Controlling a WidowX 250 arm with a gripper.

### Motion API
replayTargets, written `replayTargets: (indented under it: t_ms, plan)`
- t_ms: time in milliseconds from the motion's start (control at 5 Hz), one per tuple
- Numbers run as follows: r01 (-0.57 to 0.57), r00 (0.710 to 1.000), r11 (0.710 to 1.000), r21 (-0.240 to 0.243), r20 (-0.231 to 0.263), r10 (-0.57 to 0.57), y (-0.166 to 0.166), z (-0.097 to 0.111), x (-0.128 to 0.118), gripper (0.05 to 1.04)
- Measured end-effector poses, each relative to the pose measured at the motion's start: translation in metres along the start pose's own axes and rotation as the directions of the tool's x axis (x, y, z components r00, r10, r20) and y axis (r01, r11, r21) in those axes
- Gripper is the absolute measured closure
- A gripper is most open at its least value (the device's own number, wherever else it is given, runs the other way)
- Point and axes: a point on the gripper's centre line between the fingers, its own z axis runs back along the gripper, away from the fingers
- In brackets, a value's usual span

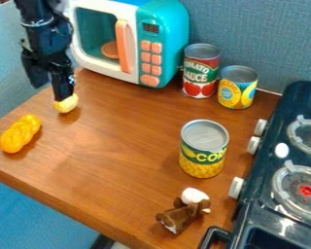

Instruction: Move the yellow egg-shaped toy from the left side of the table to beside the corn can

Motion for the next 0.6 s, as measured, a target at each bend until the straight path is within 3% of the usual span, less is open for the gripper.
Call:
replayTargets:
  t_ms: [200, 400, 600]
  plan:
    - [-0.138, 0.988, 0.987, 0.083, 0.076, 0.132, 0.017, 0.001, 0.008, 0.082]
    - [-0.202, 0.979, 0.975, 0.093, 0.061, 0.197, 0.023, -0.016, 0.014, 0.082]
    - [-0.223, 0.974, 0.972, 0.068, 0.049, 0.22, 0.028, -0.026, 0.028, 0.082]
